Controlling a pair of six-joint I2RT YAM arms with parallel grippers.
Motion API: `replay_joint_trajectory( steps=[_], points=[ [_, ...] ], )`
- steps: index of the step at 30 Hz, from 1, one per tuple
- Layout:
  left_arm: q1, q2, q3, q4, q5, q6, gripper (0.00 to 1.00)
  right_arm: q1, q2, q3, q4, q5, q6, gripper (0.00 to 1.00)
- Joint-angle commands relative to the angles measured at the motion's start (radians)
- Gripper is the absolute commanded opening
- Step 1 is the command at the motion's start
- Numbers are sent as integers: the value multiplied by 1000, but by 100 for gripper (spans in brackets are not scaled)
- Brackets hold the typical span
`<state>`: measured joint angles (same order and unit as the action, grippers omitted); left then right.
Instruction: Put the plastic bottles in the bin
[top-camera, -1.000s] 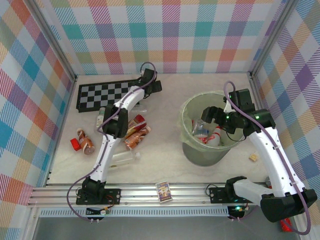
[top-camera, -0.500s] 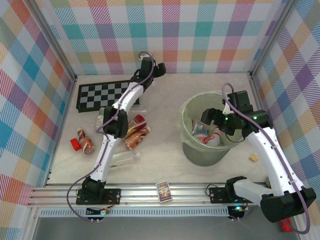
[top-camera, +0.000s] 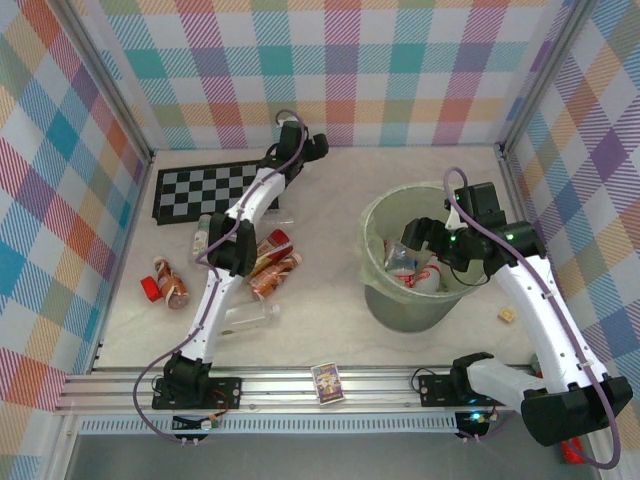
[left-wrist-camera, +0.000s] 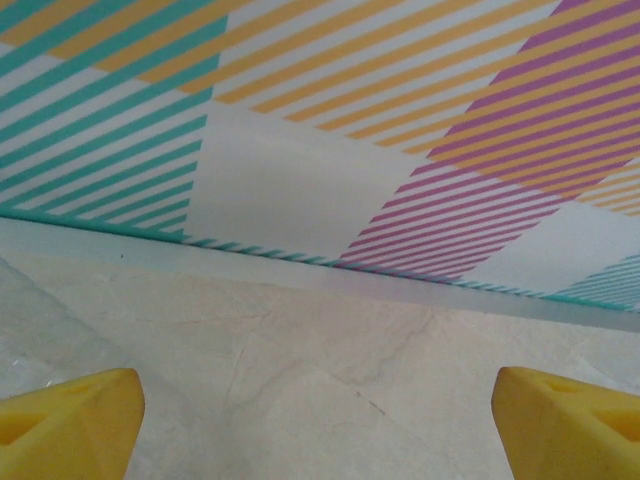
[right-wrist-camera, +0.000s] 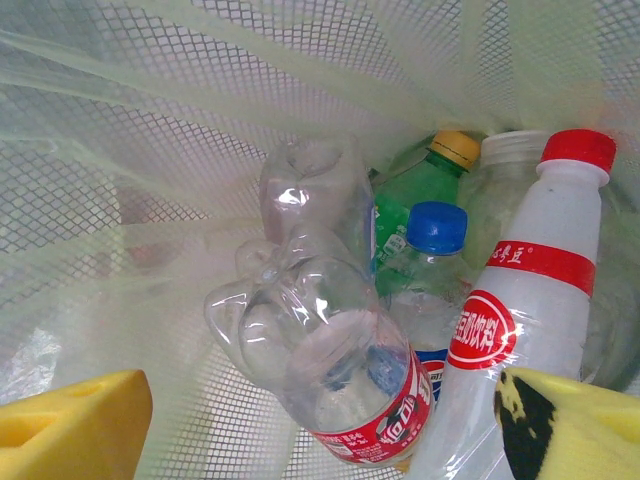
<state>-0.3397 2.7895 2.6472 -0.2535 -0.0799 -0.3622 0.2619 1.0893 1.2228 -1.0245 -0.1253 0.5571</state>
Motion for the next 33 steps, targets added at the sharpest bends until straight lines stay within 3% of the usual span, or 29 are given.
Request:
replay_joint_trajectory(
  steps=[1, 10, 18, 33],
  points=[
    [18, 18, 28, -86, 11, 23, 90, -5, 1, 1, 18, -17, -14, 89],
    [24, -25, 2, -231, -3, 103, 88, -4, 12, -2, 35, -28, -10, 89],
    [21, -175, -203, -232, 16, 158, 89, -4, 10, -6, 40, -31, -10, 89],
    [18, -150, -161, -287, 10, 184, 88, -4, 1, -20, 48, -26, -15, 89]
  ],
)
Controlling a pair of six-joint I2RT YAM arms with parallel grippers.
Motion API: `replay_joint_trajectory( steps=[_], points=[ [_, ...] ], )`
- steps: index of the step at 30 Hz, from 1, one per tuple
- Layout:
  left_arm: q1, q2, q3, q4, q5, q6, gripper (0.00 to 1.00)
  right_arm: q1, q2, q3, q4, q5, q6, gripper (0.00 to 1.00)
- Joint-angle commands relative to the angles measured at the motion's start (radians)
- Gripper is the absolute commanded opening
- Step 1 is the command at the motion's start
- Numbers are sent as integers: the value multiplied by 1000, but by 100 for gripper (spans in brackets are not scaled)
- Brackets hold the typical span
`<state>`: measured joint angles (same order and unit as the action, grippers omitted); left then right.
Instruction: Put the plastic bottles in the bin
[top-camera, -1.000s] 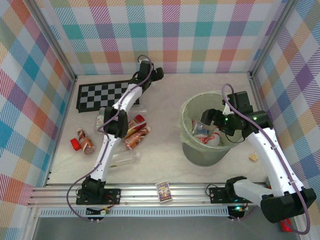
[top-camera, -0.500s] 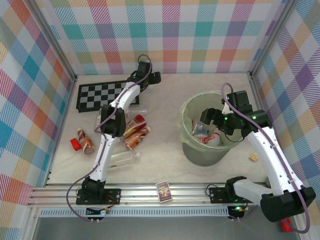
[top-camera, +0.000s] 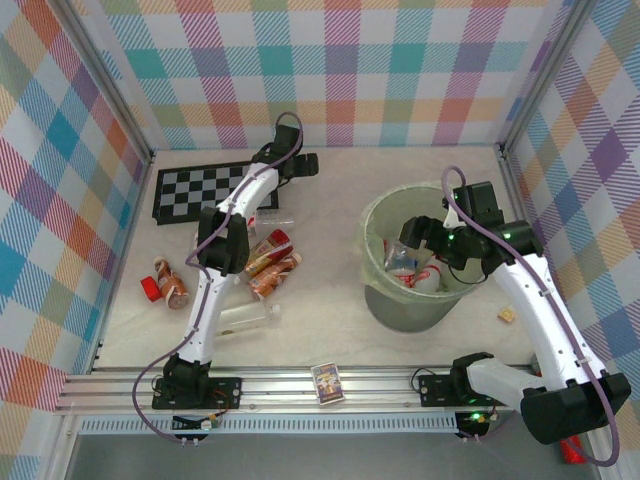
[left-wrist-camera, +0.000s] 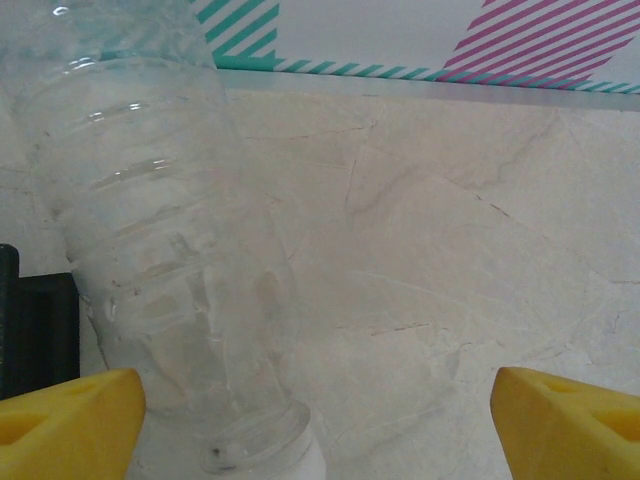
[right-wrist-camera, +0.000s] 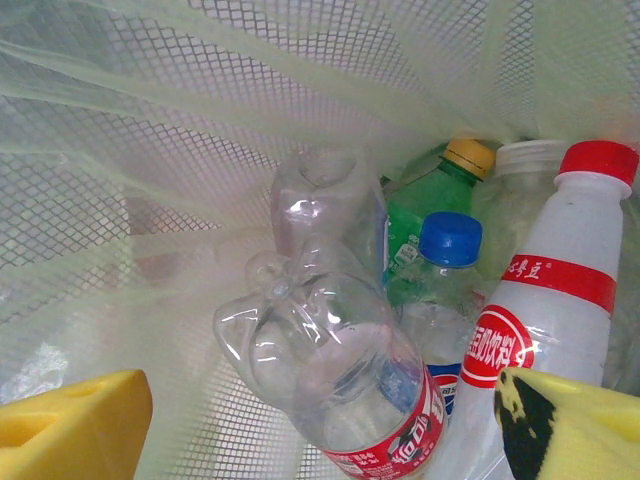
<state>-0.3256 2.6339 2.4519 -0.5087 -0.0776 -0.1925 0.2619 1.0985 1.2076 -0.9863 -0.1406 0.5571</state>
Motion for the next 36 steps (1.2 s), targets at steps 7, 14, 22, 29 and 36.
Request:
replay_joint_trajectory(
  steps=[7, 14, 22, 29, 36],
  points=[
    [5, 59, 54, -22, -13, -17, 85, -5, -9, -11, 10, -11, -13, 89],
    [8, 80, 52, -2, -37, -41, 82, -4, -11, -8, 4, -4, -17, 89],
    [14, 98, 58, 39, -34, -74, 80, -5, -8, -12, 9, -8, -16, 89],
    [29, 136, 93, 74, -51, -110, 70, -4, -19, -14, 0, -3, -16, 89],
    [31, 122, 77, 59, -37, -104, 57, -4, -22, -9, 1, -5, -13, 89]
  ],
)
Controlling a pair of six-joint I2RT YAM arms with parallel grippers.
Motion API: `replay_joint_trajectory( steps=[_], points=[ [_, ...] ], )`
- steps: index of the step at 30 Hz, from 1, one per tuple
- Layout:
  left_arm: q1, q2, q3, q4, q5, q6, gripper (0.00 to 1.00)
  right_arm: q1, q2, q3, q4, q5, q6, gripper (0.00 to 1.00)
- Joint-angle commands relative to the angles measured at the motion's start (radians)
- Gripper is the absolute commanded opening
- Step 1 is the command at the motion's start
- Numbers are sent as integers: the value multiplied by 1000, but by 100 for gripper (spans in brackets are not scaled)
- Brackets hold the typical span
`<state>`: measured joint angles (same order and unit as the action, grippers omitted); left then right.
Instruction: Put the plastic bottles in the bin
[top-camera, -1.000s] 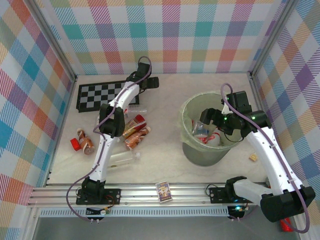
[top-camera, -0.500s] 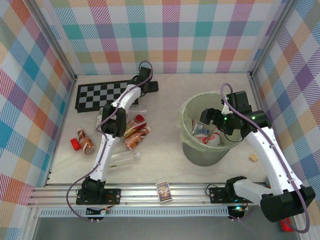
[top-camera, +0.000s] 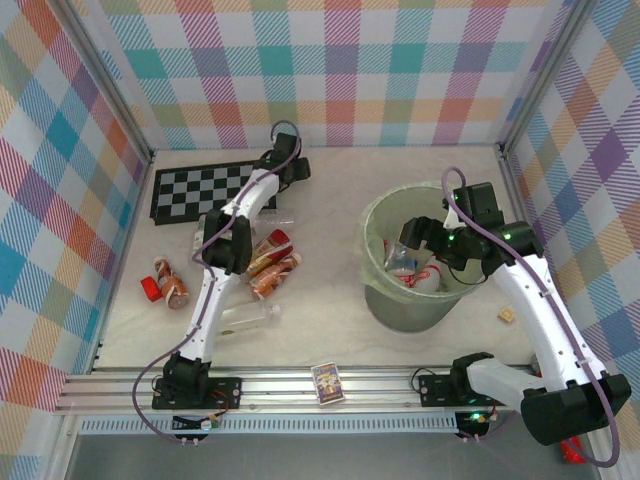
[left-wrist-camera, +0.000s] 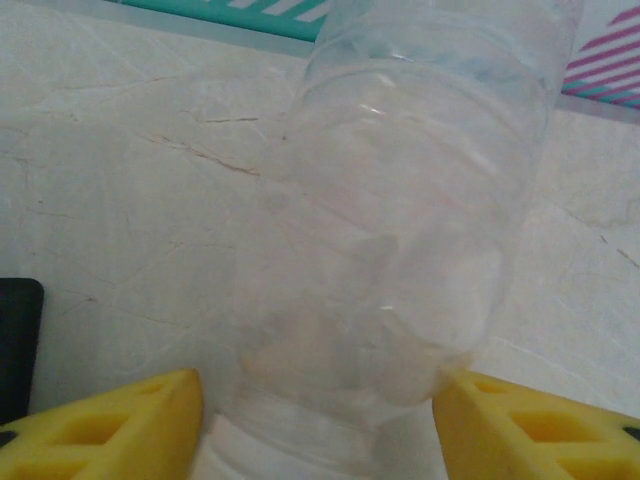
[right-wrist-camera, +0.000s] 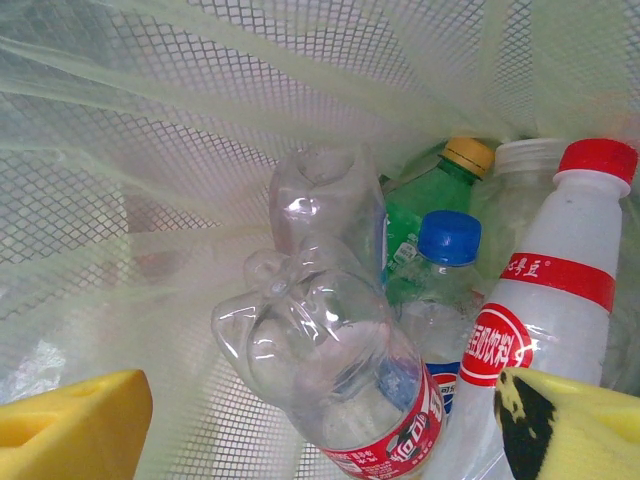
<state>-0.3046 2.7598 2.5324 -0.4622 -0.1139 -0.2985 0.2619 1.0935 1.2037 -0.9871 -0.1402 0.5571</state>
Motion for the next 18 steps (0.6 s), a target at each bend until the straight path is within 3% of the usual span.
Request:
replay_joint_trajectory(
  steps=[1, 7, 13, 18],
  points=[
    [10, -13, -13, 13, 1, 4, 54, -4, -17, -3, 2, -8, -13, 89],
    [10, -70, -75, 52, 14, 6, 32, -4, -33, 20, -3, -20, -9, 89],
    [10, -122, -99, 49, 21, 9, 26, -4, -53, 49, -11, -43, -5, 89],
    [9, -252, -225, 124, 85, 3, 19, -4, -71, 76, 10, -86, 5, 88]
  ],
)
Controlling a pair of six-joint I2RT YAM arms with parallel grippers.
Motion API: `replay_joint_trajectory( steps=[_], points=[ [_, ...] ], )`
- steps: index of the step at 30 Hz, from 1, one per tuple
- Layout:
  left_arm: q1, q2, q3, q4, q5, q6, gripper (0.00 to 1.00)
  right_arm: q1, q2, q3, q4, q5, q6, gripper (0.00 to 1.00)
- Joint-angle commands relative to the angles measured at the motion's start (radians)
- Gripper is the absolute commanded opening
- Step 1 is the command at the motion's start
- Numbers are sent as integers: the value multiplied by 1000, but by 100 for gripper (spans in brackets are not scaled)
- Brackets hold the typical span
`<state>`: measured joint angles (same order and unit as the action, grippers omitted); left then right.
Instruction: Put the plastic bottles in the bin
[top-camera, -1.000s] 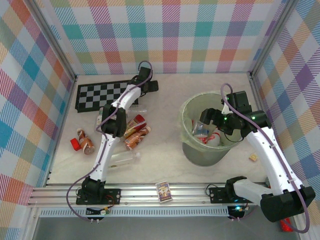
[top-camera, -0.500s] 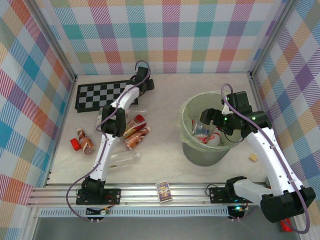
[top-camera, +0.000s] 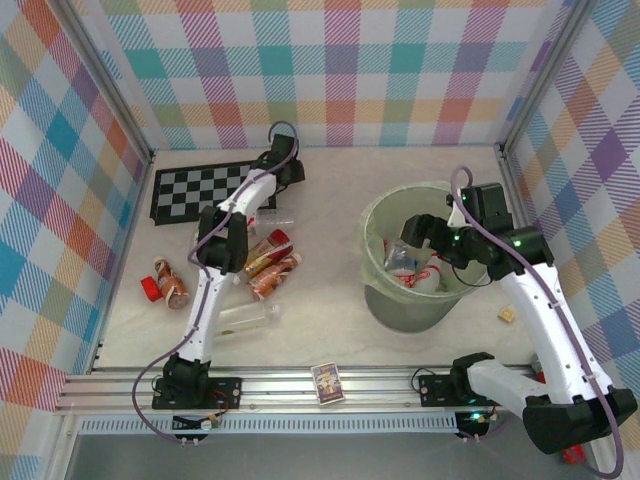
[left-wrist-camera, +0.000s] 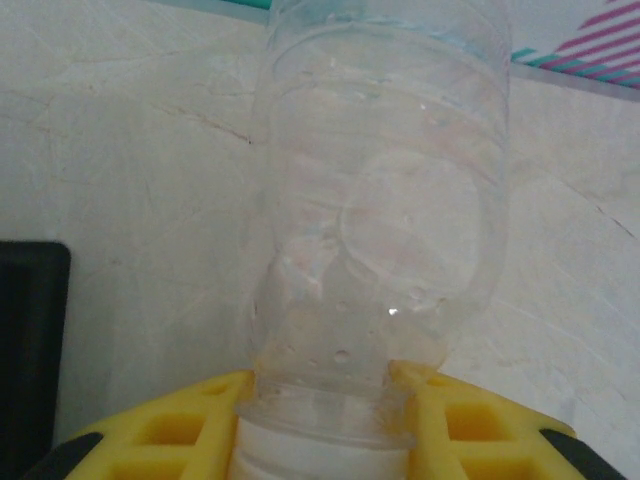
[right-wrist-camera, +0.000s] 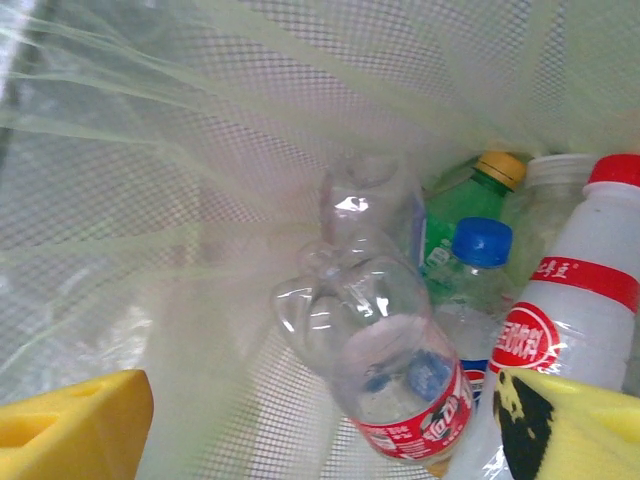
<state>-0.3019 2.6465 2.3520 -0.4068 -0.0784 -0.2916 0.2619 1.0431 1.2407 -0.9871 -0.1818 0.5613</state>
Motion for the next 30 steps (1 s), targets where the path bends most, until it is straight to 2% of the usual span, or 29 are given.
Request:
replay_joint_trajectory(
  steps=[1, 11, 17, 24, 30],
  points=[
    [5, -179, -100, 99, 67, -6, 17, -4, -20, 46, 16, -56, 4, 88],
    [-29, -662, -662, 381, 222, -22, 14, -3, 23, 148, 141, -156, 45, 87],
    [-82, -987, -967, 456, 321, -41, 14, 31, 109, 236, 279, -213, 86, 88],
    [-153, -1222, -1139, 457, 475, -108, 14, 153, 297, 381, 451, -225, 110, 91],
    [-205, -1334, -1223, 471, 547, -150, 14, 200, 508, 584, 467, -215, 103, 98]
  ],
)
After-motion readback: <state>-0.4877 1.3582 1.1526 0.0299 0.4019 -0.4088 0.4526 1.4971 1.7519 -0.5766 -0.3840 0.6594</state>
